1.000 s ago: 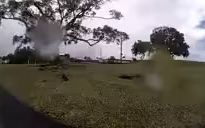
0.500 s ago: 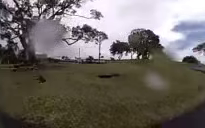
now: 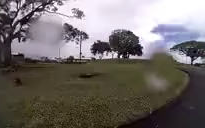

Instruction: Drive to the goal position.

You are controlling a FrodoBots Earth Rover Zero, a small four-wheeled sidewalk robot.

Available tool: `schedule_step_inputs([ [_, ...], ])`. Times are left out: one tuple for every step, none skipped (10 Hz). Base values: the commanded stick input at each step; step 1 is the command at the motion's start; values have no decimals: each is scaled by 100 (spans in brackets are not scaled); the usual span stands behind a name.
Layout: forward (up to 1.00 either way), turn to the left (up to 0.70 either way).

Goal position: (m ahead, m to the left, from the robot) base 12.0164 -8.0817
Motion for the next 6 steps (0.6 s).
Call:
schedule_step_inputs([
  [0,-85],
  [0,-85],
  [0,-85],
  [0,-85],
  [0,-85],
  [0,-85],
])
